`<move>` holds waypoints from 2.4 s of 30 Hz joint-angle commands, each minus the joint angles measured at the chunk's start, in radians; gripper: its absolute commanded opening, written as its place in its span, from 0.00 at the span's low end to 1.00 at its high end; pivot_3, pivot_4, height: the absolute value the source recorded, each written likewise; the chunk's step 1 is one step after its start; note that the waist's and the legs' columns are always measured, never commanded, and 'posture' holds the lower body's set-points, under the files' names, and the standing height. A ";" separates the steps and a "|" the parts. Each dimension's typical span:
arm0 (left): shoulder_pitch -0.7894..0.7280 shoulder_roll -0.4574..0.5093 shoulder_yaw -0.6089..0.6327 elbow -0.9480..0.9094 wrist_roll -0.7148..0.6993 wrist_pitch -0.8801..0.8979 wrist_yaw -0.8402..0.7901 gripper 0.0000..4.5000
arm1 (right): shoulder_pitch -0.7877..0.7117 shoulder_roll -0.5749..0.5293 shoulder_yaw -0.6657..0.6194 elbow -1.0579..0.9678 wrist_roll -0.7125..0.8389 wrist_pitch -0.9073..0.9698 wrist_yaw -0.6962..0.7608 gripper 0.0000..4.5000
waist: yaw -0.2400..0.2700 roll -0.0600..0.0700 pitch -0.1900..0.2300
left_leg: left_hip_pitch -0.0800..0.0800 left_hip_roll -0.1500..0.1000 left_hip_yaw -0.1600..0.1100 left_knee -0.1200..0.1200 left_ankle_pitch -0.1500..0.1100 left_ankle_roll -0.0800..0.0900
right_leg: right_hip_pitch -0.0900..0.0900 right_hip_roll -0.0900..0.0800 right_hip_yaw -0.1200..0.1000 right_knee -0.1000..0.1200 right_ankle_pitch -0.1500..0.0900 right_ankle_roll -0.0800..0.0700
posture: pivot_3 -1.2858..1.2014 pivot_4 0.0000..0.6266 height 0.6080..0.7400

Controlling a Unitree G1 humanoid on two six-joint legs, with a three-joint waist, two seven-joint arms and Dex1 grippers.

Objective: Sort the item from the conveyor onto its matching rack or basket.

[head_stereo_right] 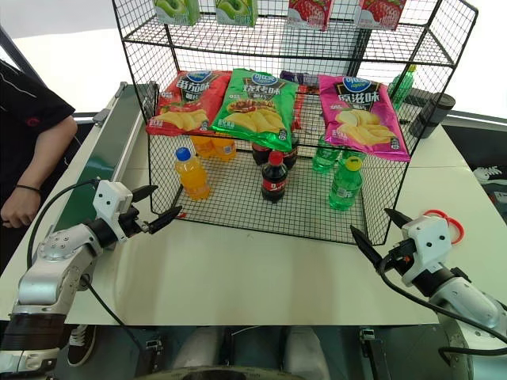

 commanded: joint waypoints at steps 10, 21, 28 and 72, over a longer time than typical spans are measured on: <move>-0.033 0.004 0.017 0.001 -0.001 -0.007 0.011 1.00 | -0.003 -0.006 -0.002 -0.042 0.003 -0.007 -0.009 0.96 | 0.000 0.000 0.000 | 0.000 0.000 0.000 0.000 0.000 0.000 | 0.000 0.001 0.000 0.000 0.001 0.002 | 0.52 0.24 1.00; -0.025 0.001 0.020 -0.009 -0.006 -0.006 0.014 1.00 | -0.005 -0.009 0.006 -0.032 0.011 0.007 -0.006 0.96 | 0.000 0.000 0.000 | 0.000 0.000 0.000 0.000 0.000 0.000 | 0.000 0.001 0.000 0.000 0.001 0.002 | 0.52 0.24 1.00; 0.002 -0.007 0.014 -0.032 -0.010 -0.006 0.019 1.00 | -0.020 -0.003 0.036 -0.048 0.008 0.032 -0.022 0.96 | 0.000 0.000 0.000 | 0.000 0.000 0.000 0.000 0.000 0.000 | 0.001 0.002 0.000 0.000 0.001 0.002 | 0.52 0.24 1.00; 0.010 -0.023 0.000 -0.086 -0.019 0.031 0.016 1.00 | -0.109 0.045 0.133 -0.025 -0.034 0.044 -0.115 0.96 | 0.000 -0.001 -0.001 | 0.000 0.001 0.000 0.001 0.000 0.000 | 0.001 0.005 0.000 0.001 0.001 0.003 | 0.52 0.24 1.00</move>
